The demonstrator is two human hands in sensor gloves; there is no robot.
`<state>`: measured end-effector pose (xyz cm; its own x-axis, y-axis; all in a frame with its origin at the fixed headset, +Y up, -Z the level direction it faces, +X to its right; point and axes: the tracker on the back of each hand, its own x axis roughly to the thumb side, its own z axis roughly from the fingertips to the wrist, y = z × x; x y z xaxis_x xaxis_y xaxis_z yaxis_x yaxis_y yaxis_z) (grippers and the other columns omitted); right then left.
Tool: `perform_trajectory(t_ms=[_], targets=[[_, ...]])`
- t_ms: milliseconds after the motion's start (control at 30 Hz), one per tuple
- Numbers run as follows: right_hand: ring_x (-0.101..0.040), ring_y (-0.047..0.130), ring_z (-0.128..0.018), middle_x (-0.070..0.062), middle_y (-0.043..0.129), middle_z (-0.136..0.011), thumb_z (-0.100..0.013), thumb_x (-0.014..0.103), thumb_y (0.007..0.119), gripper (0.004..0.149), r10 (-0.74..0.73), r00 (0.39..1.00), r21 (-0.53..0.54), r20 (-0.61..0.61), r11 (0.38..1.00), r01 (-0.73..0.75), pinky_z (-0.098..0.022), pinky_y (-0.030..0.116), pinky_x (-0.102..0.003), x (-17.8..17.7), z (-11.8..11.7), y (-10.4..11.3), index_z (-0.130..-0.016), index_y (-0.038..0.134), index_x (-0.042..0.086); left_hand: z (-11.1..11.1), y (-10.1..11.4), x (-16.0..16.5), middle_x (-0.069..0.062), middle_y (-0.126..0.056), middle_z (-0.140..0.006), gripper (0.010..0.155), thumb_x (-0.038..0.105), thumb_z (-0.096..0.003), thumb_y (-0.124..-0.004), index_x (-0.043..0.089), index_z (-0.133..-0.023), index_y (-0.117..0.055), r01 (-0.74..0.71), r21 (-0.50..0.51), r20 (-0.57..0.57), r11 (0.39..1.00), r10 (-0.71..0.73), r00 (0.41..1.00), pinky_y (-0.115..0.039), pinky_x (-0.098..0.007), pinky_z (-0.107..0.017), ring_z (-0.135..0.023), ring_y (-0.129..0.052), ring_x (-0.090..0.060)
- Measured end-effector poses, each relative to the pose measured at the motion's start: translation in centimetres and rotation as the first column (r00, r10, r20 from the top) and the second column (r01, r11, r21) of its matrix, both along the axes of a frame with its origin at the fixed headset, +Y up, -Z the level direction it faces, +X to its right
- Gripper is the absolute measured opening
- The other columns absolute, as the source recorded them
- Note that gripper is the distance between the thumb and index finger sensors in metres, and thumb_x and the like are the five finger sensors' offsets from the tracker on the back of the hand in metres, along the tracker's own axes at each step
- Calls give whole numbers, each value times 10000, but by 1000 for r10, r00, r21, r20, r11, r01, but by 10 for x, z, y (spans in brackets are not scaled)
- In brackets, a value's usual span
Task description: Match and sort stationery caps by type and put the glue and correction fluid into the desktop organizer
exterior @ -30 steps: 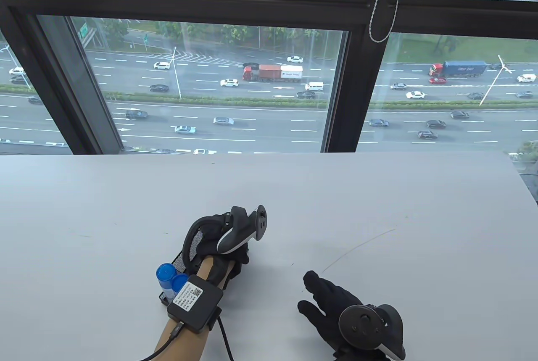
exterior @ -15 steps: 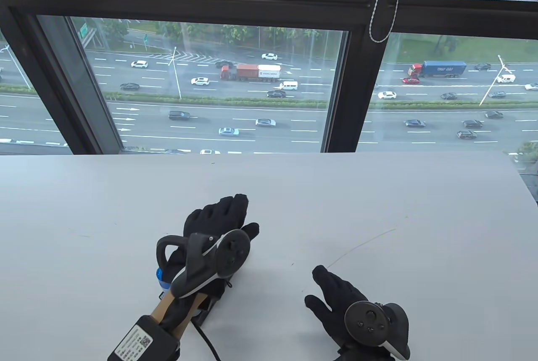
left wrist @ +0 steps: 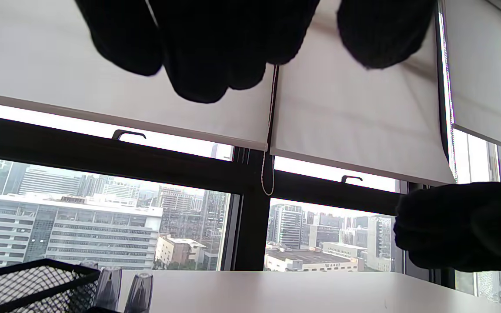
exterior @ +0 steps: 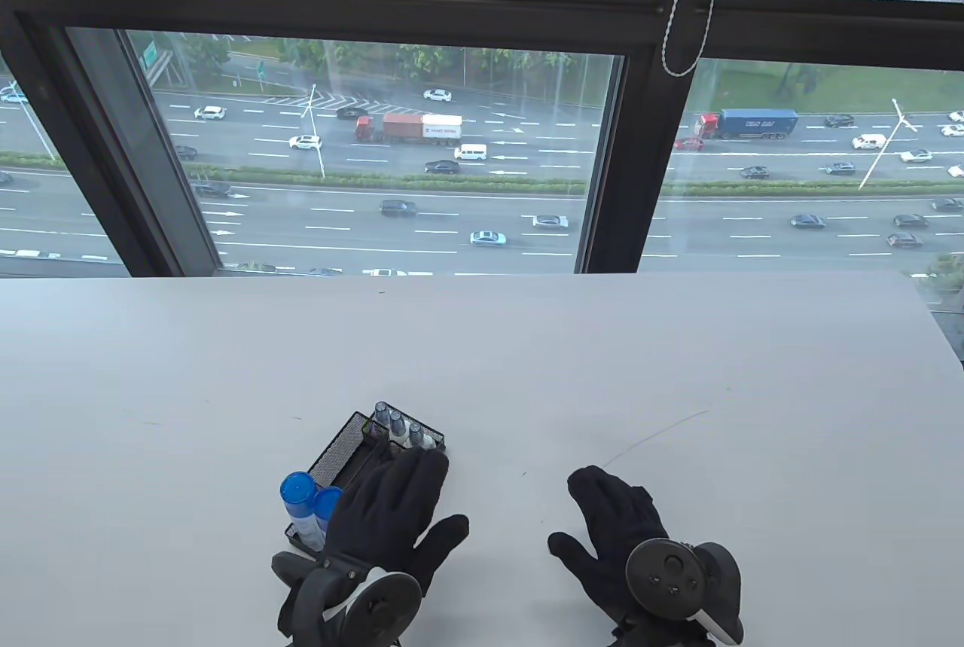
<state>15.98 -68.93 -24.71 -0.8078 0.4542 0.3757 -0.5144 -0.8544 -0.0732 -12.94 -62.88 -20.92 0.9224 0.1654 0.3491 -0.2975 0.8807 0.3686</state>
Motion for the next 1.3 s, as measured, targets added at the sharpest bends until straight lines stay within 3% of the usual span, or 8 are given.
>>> perform_trajectory(t_ms=[133,333,1300], targets=[[-398,587,-1048,-139,533,-1153,-499,557,704,744,24,1000,-5,10,1000,-24,-754,421,-650,-2,-1,-3,-1113,504,189,-8,-29,-5,-55,-750,-1140,677,613,-554,-686,264,-1126,-590,-23,-66,-4,998,23,1000,-732,-548,-694,-987,-878,-302],[-404,607,-1031,-145,548,-1143,-503,542,707,734,48,998,-24,29,999,-47,-748,446,-645,-4,-2,-6,-1111,508,182,-6,-44,-18,-52,-740,-1144,684,620,-553,-679,266,-1130,-577,11,-93,-62,996,-16,998,-733,-543,-696,-992,-874,-296],[-398,658,-1003,-142,596,-1123,-510,526,706,707,32,999,-69,-3,997,-32,-739,496,-629,-8,-3,-11,-1102,536,179,-10,-53,-5,-66,-733,-1148,682,613,-561,-674,258,-1133,-573,93,-112,-96,989,-104,990,-706,-549,-713,-1012,-849,-316]])
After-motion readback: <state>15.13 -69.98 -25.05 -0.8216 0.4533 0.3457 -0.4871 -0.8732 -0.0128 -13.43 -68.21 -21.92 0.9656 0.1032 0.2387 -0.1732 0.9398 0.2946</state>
